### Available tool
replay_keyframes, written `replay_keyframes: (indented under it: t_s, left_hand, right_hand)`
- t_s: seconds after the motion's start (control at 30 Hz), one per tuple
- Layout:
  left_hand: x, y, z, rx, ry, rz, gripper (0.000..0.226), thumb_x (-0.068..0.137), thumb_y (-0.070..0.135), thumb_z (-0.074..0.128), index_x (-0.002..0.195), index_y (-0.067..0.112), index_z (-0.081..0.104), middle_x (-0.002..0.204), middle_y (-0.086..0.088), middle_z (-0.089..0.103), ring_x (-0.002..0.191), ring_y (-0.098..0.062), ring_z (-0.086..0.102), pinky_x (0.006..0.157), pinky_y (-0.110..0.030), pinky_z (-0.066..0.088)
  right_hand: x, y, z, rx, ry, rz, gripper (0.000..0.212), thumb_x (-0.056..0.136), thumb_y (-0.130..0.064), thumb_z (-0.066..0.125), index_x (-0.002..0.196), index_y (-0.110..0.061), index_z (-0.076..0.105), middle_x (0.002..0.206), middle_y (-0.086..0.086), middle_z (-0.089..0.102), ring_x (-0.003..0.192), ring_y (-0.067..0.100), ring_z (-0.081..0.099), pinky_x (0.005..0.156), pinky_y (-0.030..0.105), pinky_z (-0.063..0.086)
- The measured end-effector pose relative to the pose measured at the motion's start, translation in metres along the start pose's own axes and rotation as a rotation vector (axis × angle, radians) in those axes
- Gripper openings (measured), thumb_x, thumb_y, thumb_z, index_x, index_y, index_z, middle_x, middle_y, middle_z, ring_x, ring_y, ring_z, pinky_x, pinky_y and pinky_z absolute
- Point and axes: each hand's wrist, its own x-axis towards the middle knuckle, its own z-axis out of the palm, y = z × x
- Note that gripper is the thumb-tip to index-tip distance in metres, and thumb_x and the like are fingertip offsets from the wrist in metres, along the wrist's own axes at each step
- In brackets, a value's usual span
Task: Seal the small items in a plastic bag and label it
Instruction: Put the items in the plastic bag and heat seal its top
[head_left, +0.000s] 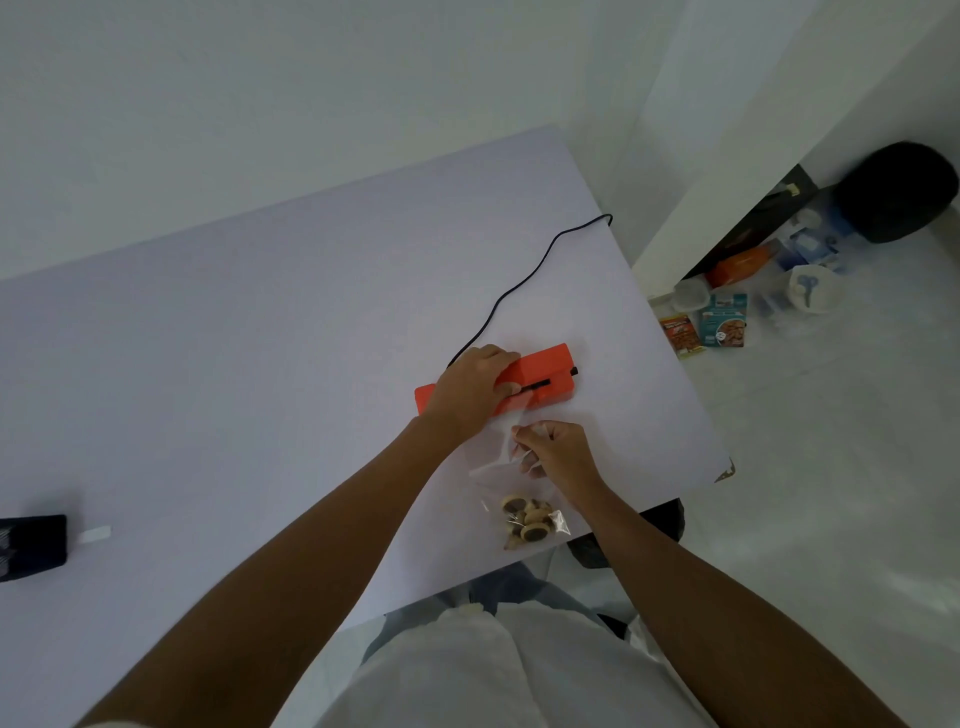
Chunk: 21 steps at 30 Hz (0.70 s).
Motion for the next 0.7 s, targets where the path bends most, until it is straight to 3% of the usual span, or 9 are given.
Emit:
replay_keyframes:
  t_s: [0.23,0.47,0.7]
  left_hand:
    - [0.004,-0.001,0.006,0.031,-0.025,-0.015,0.041,0.096,0.027,0.056,0.135,0.015,0.053,0.129,-0.005,0.06,0.115,-0.023,0.055,0.095,-0.036,0.045]
    - [0.009,0.001,0.009,0.055,-0.046,-0.021,0.039,0.095,0.025,0.057,0.133,0.014,0.056,0.127,-0.006,0.061,0.114,-0.023,0.056,0.094,-0.038,0.048]
    - [0.014,0.002,0.011,0.08,-0.074,-0.032,0.039,0.094,0.024,0.059,0.131,0.013,0.058,0.121,-0.006,0.063,0.11,-0.025,0.057,0.093,-0.039,0.049]
  right_hand:
    - [0.002,0.002,0.002,0.013,-0.003,0.023,0.022,0.091,-0.025,0.07,0.088,-0.003,0.072,0.07,0.0,0.075,0.05,0.01,0.066,0.047,0.02,0.053]
    - [0.003,0.004,0.002,0.012,-0.004,0.025,0.024,0.092,-0.024,0.069,0.091,0.0,0.072,0.081,0.009,0.075,0.051,0.009,0.066,0.049,0.02,0.054]
    - [0.003,0.002,0.001,0.019,-0.035,0.057,0.022,0.095,-0.023,0.066,0.09,-0.002,0.07,0.077,0.004,0.072,0.049,0.006,0.065,0.049,0.017,0.053]
